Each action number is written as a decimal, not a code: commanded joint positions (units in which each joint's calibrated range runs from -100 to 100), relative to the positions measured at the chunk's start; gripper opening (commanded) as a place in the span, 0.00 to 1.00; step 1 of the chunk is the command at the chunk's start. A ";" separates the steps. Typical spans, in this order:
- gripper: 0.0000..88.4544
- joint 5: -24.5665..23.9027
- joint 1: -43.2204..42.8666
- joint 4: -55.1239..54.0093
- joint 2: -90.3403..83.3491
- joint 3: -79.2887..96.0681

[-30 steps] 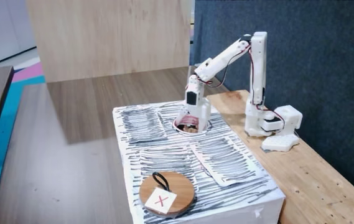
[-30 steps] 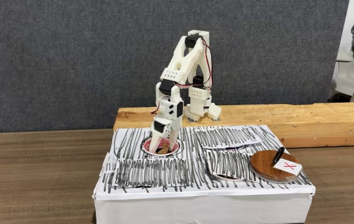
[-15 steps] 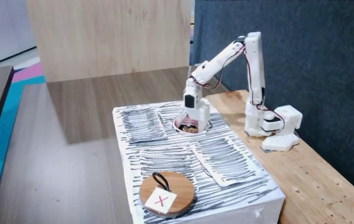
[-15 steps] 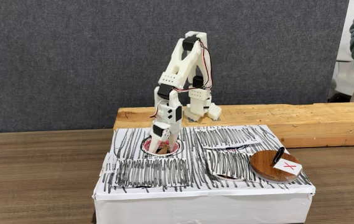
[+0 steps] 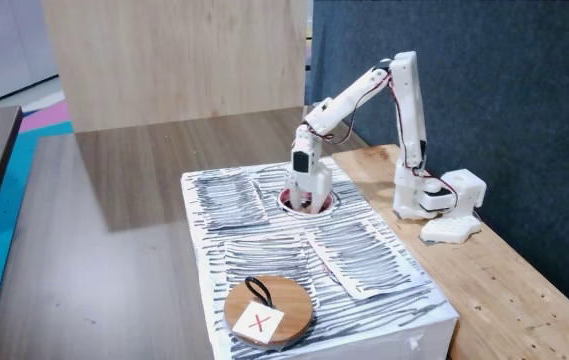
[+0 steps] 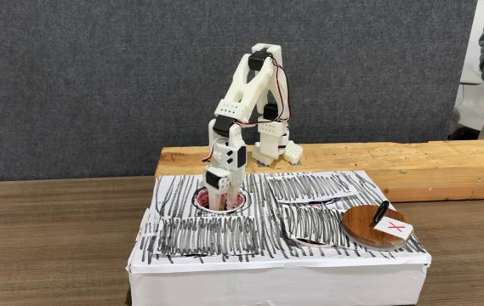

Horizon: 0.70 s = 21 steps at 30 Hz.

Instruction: Pick the brown debris from the hole.

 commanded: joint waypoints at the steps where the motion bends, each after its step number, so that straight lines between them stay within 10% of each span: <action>1: 0.01 -0.20 0.27 0.82 -0.02 -0.48; 21: 0.01 4.84 -1.34 0.82 -23.05 -2.71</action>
